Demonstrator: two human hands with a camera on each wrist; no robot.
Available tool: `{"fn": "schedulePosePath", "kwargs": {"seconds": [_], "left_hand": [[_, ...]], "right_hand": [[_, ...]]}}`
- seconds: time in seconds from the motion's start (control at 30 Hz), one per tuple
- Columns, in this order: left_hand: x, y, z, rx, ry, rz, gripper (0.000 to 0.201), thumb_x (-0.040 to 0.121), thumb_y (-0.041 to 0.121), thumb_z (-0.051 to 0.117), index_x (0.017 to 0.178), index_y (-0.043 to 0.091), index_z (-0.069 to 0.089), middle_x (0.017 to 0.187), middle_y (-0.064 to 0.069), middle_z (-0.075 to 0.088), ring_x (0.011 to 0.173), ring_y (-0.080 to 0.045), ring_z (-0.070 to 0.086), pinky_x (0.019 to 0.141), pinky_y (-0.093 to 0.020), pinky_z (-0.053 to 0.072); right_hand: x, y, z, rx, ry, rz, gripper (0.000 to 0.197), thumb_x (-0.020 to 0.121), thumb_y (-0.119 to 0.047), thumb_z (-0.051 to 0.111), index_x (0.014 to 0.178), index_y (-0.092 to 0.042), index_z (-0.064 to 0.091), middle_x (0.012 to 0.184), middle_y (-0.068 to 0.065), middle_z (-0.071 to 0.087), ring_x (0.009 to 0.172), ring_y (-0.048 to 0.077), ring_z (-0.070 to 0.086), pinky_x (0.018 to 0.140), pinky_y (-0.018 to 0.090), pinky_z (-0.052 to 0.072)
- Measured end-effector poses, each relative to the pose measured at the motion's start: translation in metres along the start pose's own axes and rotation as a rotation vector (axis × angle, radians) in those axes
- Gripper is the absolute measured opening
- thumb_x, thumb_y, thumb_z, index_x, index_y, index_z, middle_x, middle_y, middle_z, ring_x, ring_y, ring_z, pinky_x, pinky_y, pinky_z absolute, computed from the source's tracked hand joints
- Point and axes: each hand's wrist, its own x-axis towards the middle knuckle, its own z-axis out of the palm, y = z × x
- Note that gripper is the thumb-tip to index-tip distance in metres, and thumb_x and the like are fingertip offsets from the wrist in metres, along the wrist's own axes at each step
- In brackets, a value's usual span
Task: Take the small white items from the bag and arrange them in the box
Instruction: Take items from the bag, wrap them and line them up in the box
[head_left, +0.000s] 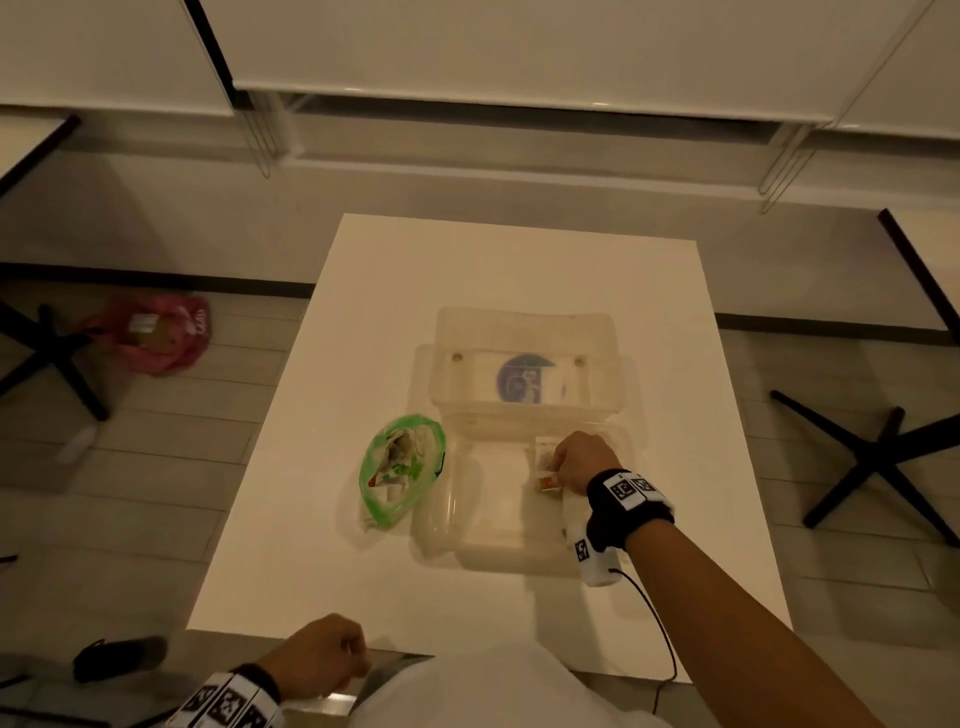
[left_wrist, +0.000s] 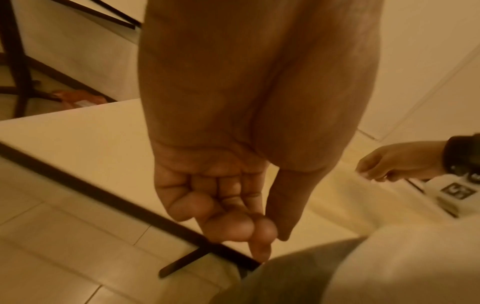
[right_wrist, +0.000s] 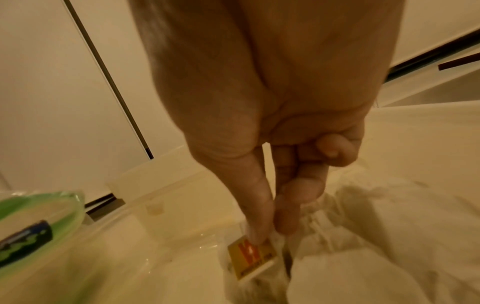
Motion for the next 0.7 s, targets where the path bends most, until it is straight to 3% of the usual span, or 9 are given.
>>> {"fn": "schedulePosePath", "kwargs": {"seconds": [0.1, 0.17, 0.37, 0.6, 0.7], "left_hand": [[0.005, -0.012, 0.012, 0.032, -0.011, -0.029, 0.022, 0.094, 0.025, 0.062, 0.072, 0.023, 0.061, 0.070, 0.010, 0.063, 0.054, 0.004, 0.056, 0.061, -0.011, 0.046], [0.006, -0.019, 0.016, 0.036, 0.007, -0.043, 0.021, 0.095, 0.024, 0.063, 0.075, 0.025, 0.059, 0.068, 0.012, 0.060, 0.055, 0.004, 0.054, 0.057, -0.006, 0.041], [0.013, -0.043, 0.019, 0.007, 0.054, -0.088, 0.014, 0.087, 0.022, 0.064, 0.073, 0.022, 0.062, 0.053, 0.010, 0.063, 0.052, 0.004, 0.056, 0.060, -0.011, 0.045], [0.021, -0.049, 0.016, -0.050, 0.093, -0.101, 0.011, 0.087, 0.018, 0.066, 0.076, 0.017, 0.066, 0.054, 0.007, 0.064, 0.050, -0.002, 0.058, 0.055, -0.015, 0.046], [0.027, -0.056, 0.018, -0.008, 0.090, -0.102, 0.009, 0.086, 0.020, 0.066, 0.076, 0.020, 0.067, 0.058, 0.006, 0.066, 0.056, -0.001, 0.060, 0.060, -0.013, 0.048]], "right_hand": [[0.007, 0.002, 0.002, -0.063, 0.061, 0.014, 0.019, 0.083, -0.019, 0.072, 0.100, -0.011, 0.075, 0.104, 0.007, 0.073, 0.098, 0.026, 0.067, 0.085, 0.032, 0.056], [0.012, 0.002, 0.005, -0.114, 0.098, 0.012, 0.018, 0.083, -0.019, 0.070, 0.098, -0.012, 0.074, 0.101, 0.007, 0.073, 0.095, 0.026, 0.068, 0.082, 0.032, 0.056], [0.011, 0.000, 0.004, -0.236, 0.146, -0.015, 0.011, 0.085, -0.017, 0.066, 0.094, -0.010, 0.068, 0.101, 0.009, 0.071, 0.093, 0.028, 0.068, 0.076, 0.032, 0.053], [0.000, 0.004, -0.004, -0.139, 0.203, -0.015, 0.014, 0.085, -0.009, 0.065, 0.099, -0.008, 0.065, 0.105, 0.011, 0.068, 0.096, 0.028, 0.064, 0.076, 0.032, 0.050], [-0.008, 0.003, -0.010, -0.088, 0.213, -0.016, 0.013, 0.086, -0.006, 0.063, 0.098, -0.006, 0.067, 0.104, 0.011, 0.068, 0.097, 0.027, 0.064, 0.080, 0.032, 0.051]]}}
